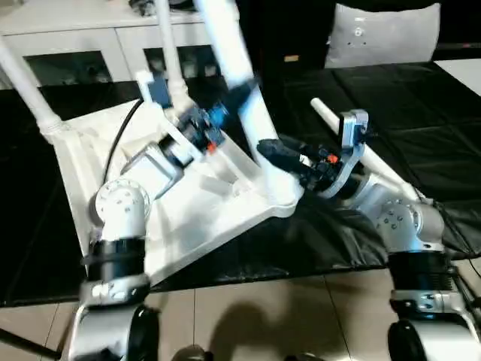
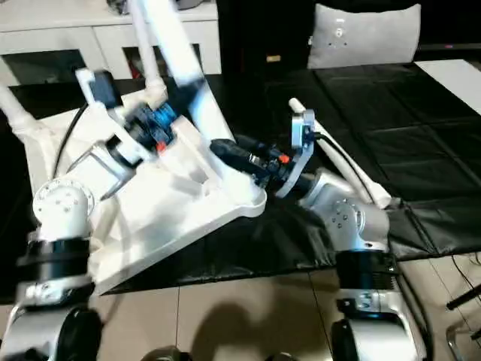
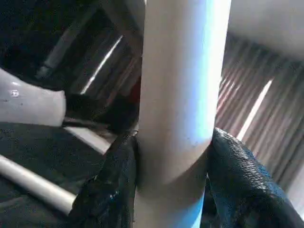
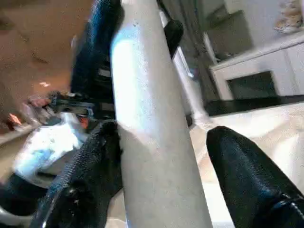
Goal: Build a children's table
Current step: Pick table leg
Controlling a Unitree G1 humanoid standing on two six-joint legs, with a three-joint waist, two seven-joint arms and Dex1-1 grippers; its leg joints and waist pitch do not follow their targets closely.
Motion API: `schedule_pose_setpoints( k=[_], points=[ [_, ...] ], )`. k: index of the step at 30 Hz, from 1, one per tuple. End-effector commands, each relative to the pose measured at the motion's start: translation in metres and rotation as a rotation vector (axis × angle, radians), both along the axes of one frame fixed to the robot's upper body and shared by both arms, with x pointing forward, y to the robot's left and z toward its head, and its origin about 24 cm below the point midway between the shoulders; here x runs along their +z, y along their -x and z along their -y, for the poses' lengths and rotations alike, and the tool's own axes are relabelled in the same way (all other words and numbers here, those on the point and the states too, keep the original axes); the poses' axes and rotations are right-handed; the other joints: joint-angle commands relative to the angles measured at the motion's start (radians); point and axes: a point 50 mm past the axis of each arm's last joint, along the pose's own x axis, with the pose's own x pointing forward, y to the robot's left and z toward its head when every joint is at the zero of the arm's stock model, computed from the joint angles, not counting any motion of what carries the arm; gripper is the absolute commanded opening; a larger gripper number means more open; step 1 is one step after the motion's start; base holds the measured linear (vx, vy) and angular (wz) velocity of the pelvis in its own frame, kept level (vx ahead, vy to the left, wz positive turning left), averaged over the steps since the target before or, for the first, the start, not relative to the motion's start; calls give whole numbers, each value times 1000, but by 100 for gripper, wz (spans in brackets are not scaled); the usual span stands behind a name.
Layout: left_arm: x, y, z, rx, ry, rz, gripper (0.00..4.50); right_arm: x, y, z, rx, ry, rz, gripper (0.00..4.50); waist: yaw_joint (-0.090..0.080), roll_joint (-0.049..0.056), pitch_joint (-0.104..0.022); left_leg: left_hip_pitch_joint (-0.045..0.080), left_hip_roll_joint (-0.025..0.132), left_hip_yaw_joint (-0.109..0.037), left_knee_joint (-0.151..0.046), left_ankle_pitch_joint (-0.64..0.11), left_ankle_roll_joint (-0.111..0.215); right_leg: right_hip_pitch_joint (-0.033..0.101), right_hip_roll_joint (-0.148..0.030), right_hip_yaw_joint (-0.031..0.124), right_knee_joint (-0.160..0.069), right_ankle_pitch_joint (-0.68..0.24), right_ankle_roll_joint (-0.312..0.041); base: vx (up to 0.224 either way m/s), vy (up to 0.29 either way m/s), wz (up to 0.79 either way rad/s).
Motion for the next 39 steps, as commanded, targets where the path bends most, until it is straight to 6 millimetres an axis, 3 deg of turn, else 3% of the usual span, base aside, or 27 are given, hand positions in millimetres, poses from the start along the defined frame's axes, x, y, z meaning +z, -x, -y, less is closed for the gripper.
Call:
schedule_pose_setpoints(
  k=[1, 2, 8, 11, 20, 26, 30, 31, 39],
  points=[
    [8, 4, 13, 26, -130, 91, 190, -1, -1, -3, -57, 116, 31, 342, -4, -8, -74, 10, 34, -9, -75, -132, 22, 66, -59, 41, -78, -264, -152, 0, 0, 0],
    [7, 3, 15, 52, -165, 98, 188, -2, -1, -5, -63, 152, 36, 353, -5, -12, -74, 10, 34, -8, -75, -129, 21, 67, -59, 41, -76, -258, -152, 0, 0, 0],
    [5, -5, 23, 219, -345, 145, 185, -22, -7, -11, -180, 391, 35, 363, -11, -14, -73, 7, 30, -9, -75, -139, 8, 67, -60, 43, -81, -303, -128, 0, 0, 0],
    [7, -8, 23, 254, -382, 147, 185, -25, -8, -9, -198, 404, 10, 363, -19, -13, -73, 6, 27, -8, -73, -144, 10, 68, -58, 42, -80, -292, -134, 0, 0, 0],
    [6, -11, 23, 281, -446, 141, 184, -29, -6, -8, -177, 423, -14, 363, -18, -16, -76, 6, 27, -5, -67, -118, 42, 68, -57, 41, -75, -249, -166, 0, 0, 0],
    [5, -9, 27, 253, -462, 149, 184, -31, -11, -15, -215, 398, -24, 302, -18, -14, -75, 5, 27, -6, -68, -129, 36, 65, -59, 40, -79, -289, -154, 0, 0, 0],
    [5, -8, 29, 238, -458, 147, 184, -35, -11, -21, -210, 395, -22, 273, -18, -15, -77, 5, 28, -6, -67, -114, 38, 66, -58, 41, -73, -249, -162, 0, 0, 0],
    [5, -8, 29, 235, -458, 147, 184, -36, -12, -22, -212, 395, -13, 246, -18, -15, -77, 5, 28, -6, -67, -109, 40, 66, -58, 41, -72, -238, -168, 0, 0, 0],
    [3, -4, 31, 201, -452, 136, 184, -37, -14, -25, -221, 383, -5, 203, -18, -16, -76, 5, 28, -5, -68, -122, 40, 66, -59, 41, -74, -264, -165, 0, 0, 0]
  ],
)
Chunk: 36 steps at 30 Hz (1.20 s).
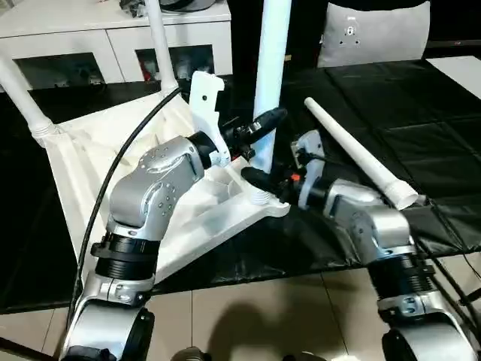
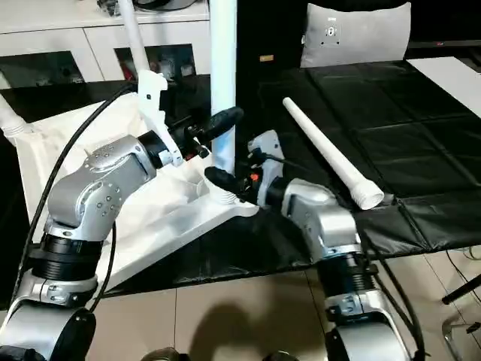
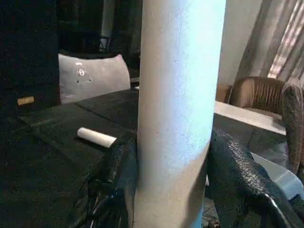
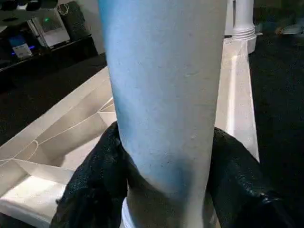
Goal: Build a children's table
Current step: Pick table leg
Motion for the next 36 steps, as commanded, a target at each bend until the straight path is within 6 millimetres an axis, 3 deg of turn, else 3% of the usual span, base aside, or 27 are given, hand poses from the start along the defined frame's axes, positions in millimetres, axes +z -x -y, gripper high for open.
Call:
schedule_pose_setpoints(
  k=[1, 6, 7, 10, 12, 14, 18, 19, 21, 25, 36],
  points=[
    [6, 5, 5, -49, 15, 17, 184, 5, -5, 1, -20, -1, 15, 200, 0, -15, -76, 6, 28, -6, -66, -122, 41, 67, -58, 40, -74, -266, -158, 0, 0, 0],
    [5, 2, 0, -20, 6, 7, 184, 7, -4, 3, 0, -9, 24, 196, 1, -15, -77, 4, 27, -6, -66, -115, 45, 69, -58, 40, -73, -253, -161, 0, 0, 0],
    [5, 1, -2, -7, 11, 2, 219, 8, -3, 4, 17, -21, 22, 196, 1, -13, -77, 5, 28, -6, -65, -114, 45, 68, -58, 40, -73, -253, -161, 0, 0, 0],
    [4, -1, -9, -12, 13, -15, 254, 17, 3, 12, 119, -81, 19, 196, 3, -15, -78, 5, 27, -5, -63, -113, 55, 71, -56, 40, -71, -234, -169, 0, 0, 0],
    [4, -2, -11, -10, 38, -24, 256, 21, 7, 14, 175, -105, 17, 195, 5, -15, -79, 4, 28, -6, -62, -106, 68, 73, -57, 40, -70, -219, -174, 0, 0, 0],
    [5, -1, -13, -51, 103, -49, 286, 27, 16, 20, 290, -151, -3, 193, 6, -17, -78, 2, 27, -5, -60, -99, 77, 74, -56, 40, -70, -213, -182, 0, 0, 0],
    [9, 3, -13, -153, 244, -95, 304, 34, 26, 28, 421, -164, -14, 192, 13, -16, -79, 4, 25, -3, -57, -110, 79, 73, -56, 37, -72, -233, -193, 0, 0, 0],
    [10, 5, -12, -189, 274, -111, 331, 36, 27, 29, 440, -168, -20, 191, 12, -17, -78, 3, 26, -3, -57, -113, 79, 72, -54, 37, -73, -239, -193, 0, 0, 0],
    [11, 9, -11, -231, 294, -114, 342, 36, 27, 31, 459, -162, -24, 191, 11, -15, -76, 2, 24, -4, -58, -126, 76, 72, -55, 35, -77, -280, -181, 0, 0, 0],
    [15, 18, -9, -340, 365, -123, 317, 38, 27, 34, 484, -149, -35, 191, 9, -16, -74, 6, 26, -5, -60, -139, 62, 70, -55, 34, -83, -343, -157, 0, 0, 0],
    [13, 15, -12, -304, 416, -144, 233, 40, 27, 33, 488, -160, -37, 191, 9, -18, -76, 5, 26, -6, -60, -122, 62, 71, -54, 36, -80, -305, -160, 0, 0, 0]
  ],
)
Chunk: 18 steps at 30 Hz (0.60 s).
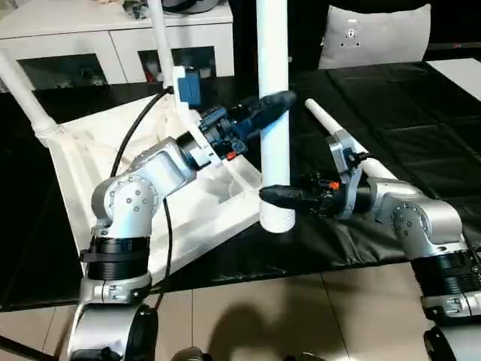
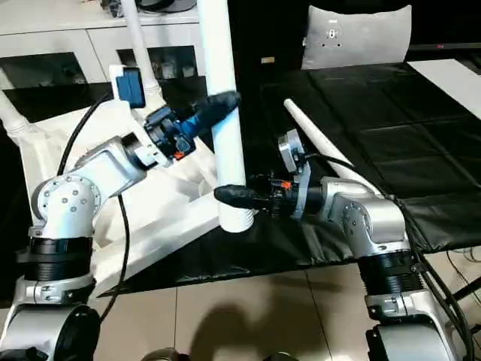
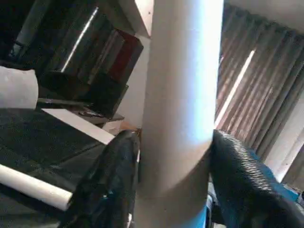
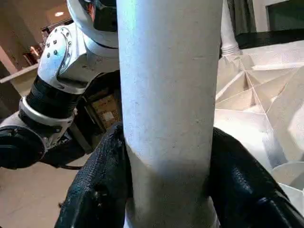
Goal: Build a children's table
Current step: Pick table leg
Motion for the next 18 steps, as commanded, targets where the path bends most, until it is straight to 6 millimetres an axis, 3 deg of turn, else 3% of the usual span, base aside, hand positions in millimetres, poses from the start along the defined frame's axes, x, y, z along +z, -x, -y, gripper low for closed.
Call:
schedule_pose_setpoints(
  k=[1, 11, 14, 18],
  points=[
    [-1, -3, -5, 47, 18, -22, 222, 12, -1, -4, 27, -20, 49, 191, 4, -20, -77, 5, 26, -5, -62, -120, 58, 68, -54, 36, -80, -296, -166, 0, 0, 0],
    [-2, -6, -7, 90, 20, -30, 185, 9, -8, -5, -42, 11, 66, 191, 2, -20, -76, 5, 26, -5, -63, -126, 55, 67, -55, 36, -81, -312, -160, 0, 0, 0],
    [-1, -10, -8, 142, 6, -43, 184, 10, -18, -4, -140, 14, 71, 261, -1, -22, -76, 4, 26, -5, -63, -129, 48, 66, -54, 35, -81, -320, -155, 0, 0, 0],
    [-1, -17, -12, 213, -15, -76, 181, 18, -24, -2, -213, -21, 97, 288, 1, -20, -77, 8, 25, -6, -63, -116, 40, 65, -54, 36, -81, -324, -142, 0, 0, 0]
  ],
)
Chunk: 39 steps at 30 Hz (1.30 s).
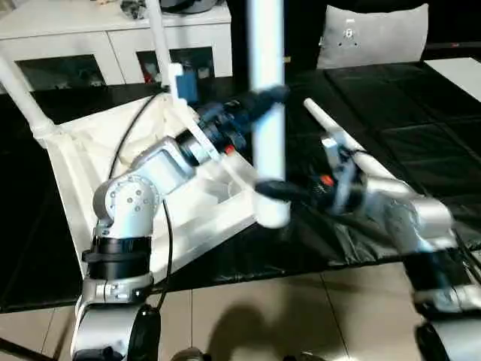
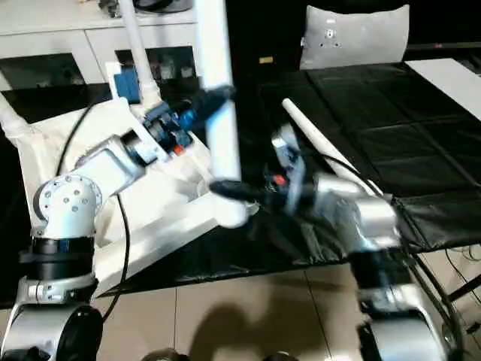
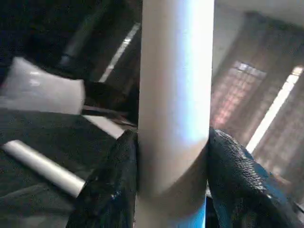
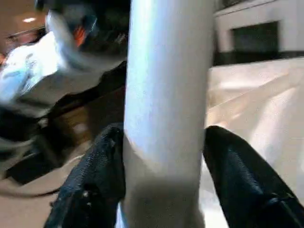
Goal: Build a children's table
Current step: Pick table leg
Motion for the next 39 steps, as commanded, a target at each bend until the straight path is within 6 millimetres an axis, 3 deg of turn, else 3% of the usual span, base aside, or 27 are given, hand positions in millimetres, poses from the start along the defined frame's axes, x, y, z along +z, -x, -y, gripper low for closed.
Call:
schedule_pose_setpoints(
  k=[1, 4, 9, 19, 23, 26, 39],
  points=[
    [4, -4, 0, 29, -11, -12, 180, 12, -4, 4, -45, -10, 43, 306, 4, -19, -79, 9, 27, -5, -63, -104, 51, 63, -52, 37, -78, -297, -150, 0, 0, 0],
    [3, -6, -1, 45, -29, -20, 180, 11, -3, 5, -35, 5, 37, 325, 7, -22, -81, 6, 26, -4, -61, -89, 68, 67, -54, 37, -72, -243, -174, 0, 0, 0],
    [1, -6, -1, 47, -31, -27, 179, 14, 3, 10, 35, -34, -8, 362, 9, -23, -79, 4, 24, -4, -60, -99, 76, 69, -54, 36, -75, -263, -171, 0, 0, 0],
    [2, -3, 5, 51, -173, 60, 179, 7, -4, 12, -41, 94, 6, 363, 7, -26, -77, 7, 27, -7, -64, -113, 52, 63, -56, 36, -81, -329, -137, 0, 0, 0],
    [3, 1, 12, 48, -226, 109, 179, -2, -7, 3, -91, 151, -28, 363, 5, -26, -79, 4, 28, -6, -63, -94, 51, 65, -57, 39, -72, -271, -162, 0, 0, 0],
    [4, 3, 18, 57, -266, 146, 179, -10, -7, -7, -110, 164, -55, 363, 2, -26, -77, 3, 26, -5, -63, -101, 50, 66, -58, 39, -74, -280, -162, 0, 0, 0],
    [3, 7, 27, 29, -320, 197, 179, -20, -6, -18, -115, 179, -80, 363, 2, -25, -77, 5, 28, -4, -65, -108, 40, 65, -58, 41, -73, -274, -163, 0, 0, 0]
  ],
)
